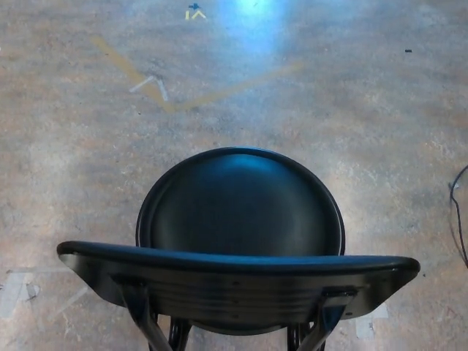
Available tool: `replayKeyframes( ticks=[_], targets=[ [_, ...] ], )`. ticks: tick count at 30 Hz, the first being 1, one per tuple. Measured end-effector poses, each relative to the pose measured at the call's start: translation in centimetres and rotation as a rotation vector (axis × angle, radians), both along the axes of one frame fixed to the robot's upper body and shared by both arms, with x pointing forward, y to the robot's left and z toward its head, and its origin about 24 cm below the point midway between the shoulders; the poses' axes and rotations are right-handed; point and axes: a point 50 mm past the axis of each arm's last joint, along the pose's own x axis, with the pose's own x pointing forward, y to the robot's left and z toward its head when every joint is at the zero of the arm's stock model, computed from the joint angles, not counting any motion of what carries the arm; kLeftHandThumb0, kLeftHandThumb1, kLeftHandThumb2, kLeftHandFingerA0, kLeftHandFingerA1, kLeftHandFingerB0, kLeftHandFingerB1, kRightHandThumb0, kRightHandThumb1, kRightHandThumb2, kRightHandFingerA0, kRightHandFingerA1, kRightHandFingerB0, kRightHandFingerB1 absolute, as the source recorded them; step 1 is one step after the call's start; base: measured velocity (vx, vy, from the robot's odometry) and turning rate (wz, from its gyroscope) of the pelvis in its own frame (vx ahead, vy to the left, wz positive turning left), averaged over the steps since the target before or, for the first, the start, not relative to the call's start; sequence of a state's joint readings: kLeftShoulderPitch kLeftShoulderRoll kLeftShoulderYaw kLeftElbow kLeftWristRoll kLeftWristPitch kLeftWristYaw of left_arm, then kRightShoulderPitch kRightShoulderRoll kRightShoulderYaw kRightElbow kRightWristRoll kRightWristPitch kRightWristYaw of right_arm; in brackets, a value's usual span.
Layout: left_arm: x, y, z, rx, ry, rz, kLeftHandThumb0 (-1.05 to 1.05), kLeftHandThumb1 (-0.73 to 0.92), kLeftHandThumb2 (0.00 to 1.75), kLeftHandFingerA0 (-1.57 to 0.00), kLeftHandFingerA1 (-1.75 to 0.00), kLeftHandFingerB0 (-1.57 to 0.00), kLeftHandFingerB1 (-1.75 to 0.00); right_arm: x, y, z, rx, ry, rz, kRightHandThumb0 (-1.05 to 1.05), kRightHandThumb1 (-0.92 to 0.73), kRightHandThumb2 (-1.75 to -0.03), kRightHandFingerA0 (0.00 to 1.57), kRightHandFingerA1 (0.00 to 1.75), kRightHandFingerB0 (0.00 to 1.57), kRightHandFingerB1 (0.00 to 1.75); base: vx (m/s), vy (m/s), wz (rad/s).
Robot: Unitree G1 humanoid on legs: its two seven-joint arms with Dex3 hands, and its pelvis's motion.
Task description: Use the right hand to rotate the back of the chair to its left.
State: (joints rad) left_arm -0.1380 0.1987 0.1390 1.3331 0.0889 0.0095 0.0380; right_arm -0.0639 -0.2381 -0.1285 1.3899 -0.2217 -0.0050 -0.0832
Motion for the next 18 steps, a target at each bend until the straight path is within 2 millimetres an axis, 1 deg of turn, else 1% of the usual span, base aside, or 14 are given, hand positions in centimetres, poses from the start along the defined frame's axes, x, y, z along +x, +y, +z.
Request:
replayKeyframes(
  ticks=[4,5,6,7,8,9,10,11,12,13,14,16,17,18],
  targets=[
    [0.18,-0.05,0.03,0.002,0.0,-0.004,-0.52,0.72,0.62,-0.61,-0.52,-0.6,-0.43,0.44,-0.23,0.15,-0.018,-0.007,0.007,-1.05,-0.78,-0.76,0.0,0.66,0.0,0.44,0.0,0.0,0.0],
    [0.18,-0.07,0.03,0.003,0.001,-0.008,-0.51,0.72,0.62,-0.61,-0.52,-0.59,-0.44,0.54,-0.27,0.18,-0.02,-0.01,0.008,-1.04,-0.65,-1.25,0.0,0.69,0.0,0.62,0.0,0.0,0.0],
    [0.18,-0.09,0.02,0.003,0.002,-0.011,-0.51,0.72,0.62,-0.61,-0.52,-0.59,-0.44,0.6,-0.31,0.21,-0.021,-0.012,0.007,-1.04,-0.65,-1.25,0.0,0.69,0.0,0.62,0.0,0.0,0.0],
    [0.18,-0.1,0.02,0.004,0.003,-0.015,-0.49,0.74,0.62,-0.6,-0.51,-0.57,-0.44,0.6,-0.34,0.22,-0.022,-0.012,0.006,-1.05,-0.5,-1.12,0.0,0.7,0.0,0.62,0.0,0.0,0.0],
    [0.17,-0.1,0.02,0.004,0.004,-0.015,-0.49,0.74,0.62,-0.6,-0.51,-0.57,-0.44,0.6,-0.34,0.22,-0.022,-0.013,0.006,-1.05,-0.5,-1.12,0.0,0.7,0.0,0.62,0.0,0.0,0.0],
    [0.19,-0.11,0.02,0.005,0.004,-0.018,-0.49,0.75,0.63,-0.6,-0.52,-0.55,-0.44,0.58,-0.37,0.22,-0.021,-0.013,0.0,-1.05,-0.71,-0.72,0.0,0.67,0.0,0.45,0.0,0.0,0.0],
    [0.23,-0.12,0.03,0.005,0.004,-0.02,-0.49,0.75,0.63,-0.6,-0.52,-0.55,-0.44,0.55,-0.4,0.22,-0.02,-0.014,-0.006,-1.05,-0.71,-0.72,0.0,0.67,0.0,0.45,0.0,0.0,0.0],
    [0.25,-0.13,0.03,0.005,0.003,-0.02,-0.49,0.76,0.63,-0.59,-0.52,-0.54,-0.44,0.56,-0.42,0.23,-0.02,-0.015,-0.008,-1.05,-0.52,-1.1,0.0,0.67,0.0,0.63,0.0,0.0,0.0],
    [0.34,-0.14,0.06,0.005,0.002,-0.021,-0.49,0.76,0.63,-0.59,-0.52,-0.54,-0.44,0.61,-0.46,0.25,-0.02,-0.017,-0.009,-1.05,-0.52,-1.1,0.0,0.67,0.0,0.63,0.0,0.0,0.0],
    [0.38,-0.14,0.07,0.005,0.001,-0.021,-0.5,0.76,0.63,-0.59,-0.52,-0.54,-0.44,0.62,-0.47,0.26,-0.02,-0.018,-0.008,-1.05,-0.72,-0.7,0.0,0.51,0.0,0.46,0.0,0.0,0.0],
    [0.42,-0.14,0.08,0.005,0.0,-0.022,-0.5,0.76,0.63,-0.6,-0.51,-0.57,-0.44,0.63,-0.48,0.26,-0.02,-0.018,-0.008,-1.05,-0.56,-1.14,0.0,0.59,0.0,0.57,0.0,0.0,0.0],
    [0.59,-0.16,0.13,0.006,-0.004,-0.023,-0.5,0.76,0.63,-0.61,-0.53,-0.58,-0.45,0.69,-0.54,0.3,-0.022,-0.023,-0.003,-1.05,-0.58,-1.13,0.0,0.55,0.0,0.53,0.0,0.0,0.0],
    [0.62,-0.16,0.13,0.006,-0.004,-0.024,-0.5,0.76,0.63,-0.61,-0.51,-0.57,-0.44,0.71,-0.56,0.31,-0.023,-0.024,0.0,-1.05,-0.86,-0.66,0.0,0.0,0.0,0.02,0.0,0.0,0.0],
    [0.67,-0.16,0.15,0.006,-0.006,-0.024,-0.5,0.76,0.63,-0.61,-0.51,-0.57,-0.44,0.77,-0.59,0.33,-0.024,-0.028,0.005,-1.05,-0.86,-0.66,0.0,0.0,0.0,0.02,0.0,0.0,0.0]
  ],
)
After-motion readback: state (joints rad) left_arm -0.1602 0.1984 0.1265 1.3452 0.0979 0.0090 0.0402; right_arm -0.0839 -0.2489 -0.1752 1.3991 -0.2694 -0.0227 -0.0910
